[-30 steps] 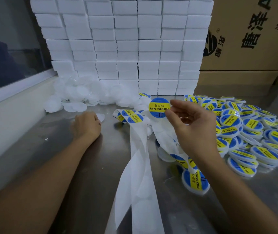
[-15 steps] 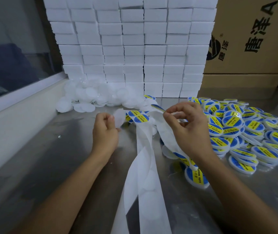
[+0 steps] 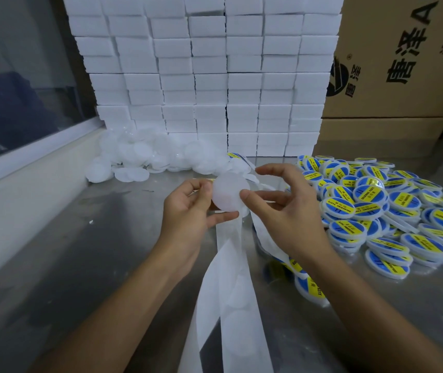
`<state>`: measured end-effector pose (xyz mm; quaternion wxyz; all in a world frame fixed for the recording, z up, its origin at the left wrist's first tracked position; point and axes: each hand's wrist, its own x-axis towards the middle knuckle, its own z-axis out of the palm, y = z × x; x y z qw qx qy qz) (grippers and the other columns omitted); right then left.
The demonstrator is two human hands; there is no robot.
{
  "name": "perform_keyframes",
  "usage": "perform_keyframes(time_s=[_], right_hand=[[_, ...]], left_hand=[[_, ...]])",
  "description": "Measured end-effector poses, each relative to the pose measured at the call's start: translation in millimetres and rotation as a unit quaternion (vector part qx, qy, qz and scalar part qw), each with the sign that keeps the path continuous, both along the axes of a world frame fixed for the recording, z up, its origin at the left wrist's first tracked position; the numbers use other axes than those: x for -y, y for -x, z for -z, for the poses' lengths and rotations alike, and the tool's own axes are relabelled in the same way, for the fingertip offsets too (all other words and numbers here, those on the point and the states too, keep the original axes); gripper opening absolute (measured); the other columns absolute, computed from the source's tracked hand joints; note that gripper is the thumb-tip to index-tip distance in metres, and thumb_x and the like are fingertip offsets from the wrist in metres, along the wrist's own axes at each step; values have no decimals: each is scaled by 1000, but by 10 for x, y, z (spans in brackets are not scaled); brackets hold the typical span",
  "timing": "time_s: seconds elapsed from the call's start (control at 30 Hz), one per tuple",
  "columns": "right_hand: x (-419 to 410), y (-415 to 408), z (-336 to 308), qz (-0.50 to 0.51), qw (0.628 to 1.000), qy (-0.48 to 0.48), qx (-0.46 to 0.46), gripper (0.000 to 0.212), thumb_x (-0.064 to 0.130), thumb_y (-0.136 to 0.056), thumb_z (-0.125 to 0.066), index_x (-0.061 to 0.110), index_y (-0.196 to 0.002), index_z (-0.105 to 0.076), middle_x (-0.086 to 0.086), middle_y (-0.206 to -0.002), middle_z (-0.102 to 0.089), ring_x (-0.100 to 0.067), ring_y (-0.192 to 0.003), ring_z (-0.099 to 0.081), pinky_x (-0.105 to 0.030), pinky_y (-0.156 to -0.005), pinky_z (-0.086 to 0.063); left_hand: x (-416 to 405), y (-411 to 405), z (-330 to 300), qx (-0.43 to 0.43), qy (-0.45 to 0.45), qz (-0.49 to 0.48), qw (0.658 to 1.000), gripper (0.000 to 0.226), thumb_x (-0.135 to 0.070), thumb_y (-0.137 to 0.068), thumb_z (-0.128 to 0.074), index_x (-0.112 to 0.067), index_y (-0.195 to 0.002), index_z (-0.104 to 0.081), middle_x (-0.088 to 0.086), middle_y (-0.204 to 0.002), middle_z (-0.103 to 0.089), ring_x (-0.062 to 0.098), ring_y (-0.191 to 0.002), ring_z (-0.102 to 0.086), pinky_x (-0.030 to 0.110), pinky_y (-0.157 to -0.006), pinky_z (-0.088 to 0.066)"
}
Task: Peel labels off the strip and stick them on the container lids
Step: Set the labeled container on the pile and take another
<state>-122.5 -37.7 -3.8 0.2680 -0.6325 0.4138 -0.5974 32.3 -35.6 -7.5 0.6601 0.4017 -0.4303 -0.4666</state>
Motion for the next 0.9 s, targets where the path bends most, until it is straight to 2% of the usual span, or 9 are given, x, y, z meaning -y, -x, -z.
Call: perform_keyframes(time_s=[0.13,0.23,0.33,0.43,0.53,0.63,0.7,0.9], right_hand=[[6,11,-13,2,1000,-6,27,26,10,-83,-75,19,-102,-60,-1,-94,-68,-13,-72,-70,-32,-66,-60],[18,26,-24,3,999,-5,48,27,6,-82,-75,17,-101,-59,-3,-91,-69,-15,-69,-70,-35,-65,-60],[22,19,-11,13,999,3,37,24,9,-83,-75,20,-99,-61,0,-93,-69,-12,-70,-70,-31,-65,-60],[52,38,-7,62,997,30,19,11,14,-86,-72,21,-91,-65,-1,-102,-65,-7,-78,-68,-19,-66,-53],[76,112,-61,92,994,51,35,3,11,-87,-70,15,-87,-69,-2,-91,-69,-6,-79,-66,-16,-69,-50],[63,155,-113,43,993,6,111,5,10,-86,-71,9,-90,-73,-3,-80,-74,-14,-76,-70,-20,-68,-54],[47,143,-129,0,990,-27,136,6,8,-84,-73,7,-90,-74,-4,-76,-74,-13,-70,-70,-18,-63,-52],[15,81,-87,-14,995,-39,88,5,6,-81,-75,8,-86,-75,3,-72,-75,-7,-62,-68,-15,-61,-52]], left_hand=[[-24,11,-17,-24,7,32,999,8,2,-92,-59,-4,-93,-64,14,-80,-72,24,-70,-71,32,-65,-59],[-31,20,-6,-31,5,58,998,15,6,-87,-62,-3,-98,-64,12,-83,-74,24,-74,-72,30,-66,-59],[-27,22,10,-51,0,61,997,17,8,-85,-63,-6,-95,-64,11,-84,-75,24,-76,-73,27,-66,-58],[-3,-3,27,-80,-16,43,996,16,7,-83,-65,-5,-93,-66,12,-82,-75,22,-73,-72,27,-65,-58],[18,-33,36,-92,-29,28,995,16,6,-83,-67,-6,-93,-68,11,-82,-75,21,-72,-72,26,-66,-58],[34,-39,41,-101,-41,16,994,16,6,-83,-67,-7,-91,-70,12,-84,-75,21,-74,-72,26,-66,-58],[38,-37,39,-102,-42,14,994,16,5,-82,-68,-8,-91,-71,12,-84,-75,21,-74,-73,25,-65,-58],[23,-26,23,-96,-30,27,995,18,3,-80,-70,-7,-96,-71,15,-88,-76,25,-81,-74,25,-66,-58]])
